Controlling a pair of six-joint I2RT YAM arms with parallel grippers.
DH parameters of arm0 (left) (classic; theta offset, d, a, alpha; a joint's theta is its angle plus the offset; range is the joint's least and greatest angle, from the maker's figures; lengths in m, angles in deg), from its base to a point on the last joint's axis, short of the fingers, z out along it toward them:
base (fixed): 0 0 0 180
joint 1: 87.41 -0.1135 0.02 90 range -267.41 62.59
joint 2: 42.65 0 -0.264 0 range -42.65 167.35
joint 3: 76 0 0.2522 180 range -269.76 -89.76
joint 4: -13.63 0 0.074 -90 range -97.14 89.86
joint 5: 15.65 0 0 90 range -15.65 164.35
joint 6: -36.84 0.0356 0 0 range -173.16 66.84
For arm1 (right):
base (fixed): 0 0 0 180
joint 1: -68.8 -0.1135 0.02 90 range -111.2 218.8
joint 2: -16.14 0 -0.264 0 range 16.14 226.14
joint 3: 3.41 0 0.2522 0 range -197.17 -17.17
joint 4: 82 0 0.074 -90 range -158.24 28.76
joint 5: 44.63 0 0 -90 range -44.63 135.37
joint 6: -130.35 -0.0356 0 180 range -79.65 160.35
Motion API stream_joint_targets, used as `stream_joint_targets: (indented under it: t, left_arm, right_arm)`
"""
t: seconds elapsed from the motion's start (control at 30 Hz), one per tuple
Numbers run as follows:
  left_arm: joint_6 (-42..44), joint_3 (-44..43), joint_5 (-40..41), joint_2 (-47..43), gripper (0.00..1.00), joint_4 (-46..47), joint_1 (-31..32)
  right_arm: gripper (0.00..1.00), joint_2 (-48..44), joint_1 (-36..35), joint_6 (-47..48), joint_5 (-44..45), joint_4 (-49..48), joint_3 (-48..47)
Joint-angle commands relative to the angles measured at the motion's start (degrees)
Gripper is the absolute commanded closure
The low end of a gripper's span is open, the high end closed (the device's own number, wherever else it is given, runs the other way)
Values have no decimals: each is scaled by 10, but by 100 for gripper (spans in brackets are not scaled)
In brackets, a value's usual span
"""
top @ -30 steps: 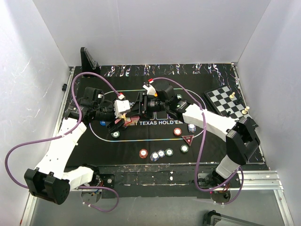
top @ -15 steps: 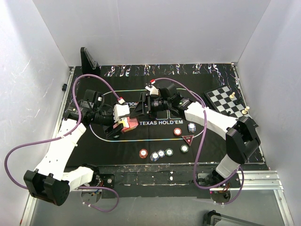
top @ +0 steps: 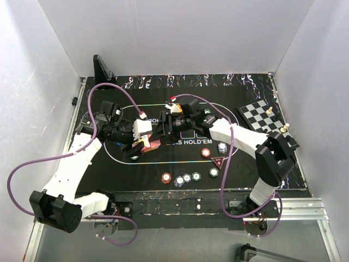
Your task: Distribute texas hold em gaming equipment
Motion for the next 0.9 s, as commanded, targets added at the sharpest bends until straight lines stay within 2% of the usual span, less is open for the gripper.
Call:
stream_joint_targets:
  t: [0.0,0.43,0.87]
  left_arm:
    - [6,-25,-10,-8,100,8,8]
    - [-1,-7,-5,-29,100,25,13]
    - [-26,1,-19,-34,100,51,12]
  right_arm:
    - [32,2,-3,7,-21,-13,-21]
    - [48,-16,12,-1,-21,-5,-4]
    - [55,-40,24,-3,-15,5,17]
